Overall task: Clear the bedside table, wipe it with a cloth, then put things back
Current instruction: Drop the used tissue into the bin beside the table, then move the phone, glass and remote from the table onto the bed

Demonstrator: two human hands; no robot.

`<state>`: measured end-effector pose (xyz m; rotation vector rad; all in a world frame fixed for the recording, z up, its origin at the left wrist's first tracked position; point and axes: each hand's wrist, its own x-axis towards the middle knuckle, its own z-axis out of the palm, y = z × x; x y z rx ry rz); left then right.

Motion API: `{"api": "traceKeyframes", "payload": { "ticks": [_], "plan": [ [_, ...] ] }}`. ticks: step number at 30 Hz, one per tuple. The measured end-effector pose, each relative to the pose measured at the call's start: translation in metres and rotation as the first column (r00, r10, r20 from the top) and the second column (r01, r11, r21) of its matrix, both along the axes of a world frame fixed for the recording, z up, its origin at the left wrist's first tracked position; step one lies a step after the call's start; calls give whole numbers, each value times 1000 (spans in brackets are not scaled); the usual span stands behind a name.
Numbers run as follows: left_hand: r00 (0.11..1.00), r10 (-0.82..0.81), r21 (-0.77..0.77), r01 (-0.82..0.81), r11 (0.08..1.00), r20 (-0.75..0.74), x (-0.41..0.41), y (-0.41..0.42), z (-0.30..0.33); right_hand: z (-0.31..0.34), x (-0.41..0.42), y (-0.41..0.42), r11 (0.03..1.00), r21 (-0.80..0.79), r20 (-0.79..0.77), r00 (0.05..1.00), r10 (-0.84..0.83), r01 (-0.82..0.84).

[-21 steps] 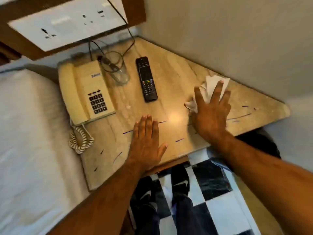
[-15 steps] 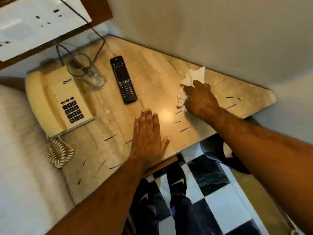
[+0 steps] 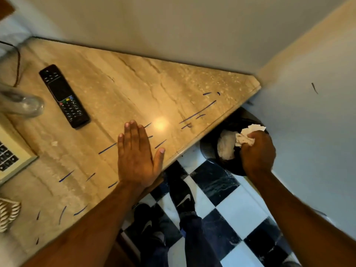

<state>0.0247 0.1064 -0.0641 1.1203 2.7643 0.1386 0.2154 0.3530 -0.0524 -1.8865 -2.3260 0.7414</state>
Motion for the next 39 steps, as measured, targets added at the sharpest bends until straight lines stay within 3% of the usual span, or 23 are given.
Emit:
{"api": "traceKeyframes", "payload": {
  "ticks": [2,4,7,11,13,16,18,21,26,29,32,35,37,39],
  "plan": [
    [1000,1,-9,-1,1000,-5,0,2,1,-23,11,6,995,-96,48,999,21,-16],
    [1000,3,-14,-3,1000,-4,0,2,2,-42,14,7,969,-213,72,987,141,-123],
    [1000,0,-11,0,1000,0,-1,1,1,-58,13,1,928,-297,26,970,242,-224],
    [1000,7,1,-7,1000,18,-2,1,1,-39,8,-34,978,-194,-40,997,65,-71],
    [999,-6,31,5,999,38,-2,1,1,-21,8,-57,981,-162,-97,991,92,-107],
    [998,30,118,-37,992,63,0,-9,6,3,-2,-99,953,-100,-164,949,268,-286],
    [990,109,159,-122,980,89,9,-24,10,17,-9,-126,877,21,-198,858,475,-480],
    [964,253,146,-263,954,80,27,-82,10,28,-33,-175,653,143,-233,616,753,-744],
    [920,380,79,-388,918,101,39,-193,12,30,-109,-255,223,180,-260,172,950,-958],
    [897,432,70,-439,896,92,19,-230,18,26,-170,-292,118,204,-240,67,968,-972],
    [872,488,119,-489,864,38,-24,-251,31,26,-235,-317,90,131,-203,62,977,-987],
    [738,671,192,-669,717,67,-83,-262,47,18,-288,-321,127,95,-79,120,990,-987],
    [561,793,285,-821,495,239,-127,-269,55,10,-306,-316,115,76,43,119,992,-990],
    [403,794,310,-908,282,456,-166,-276,59,2,-308,-310,79,89,147,91,985,-993]
  ]
}}
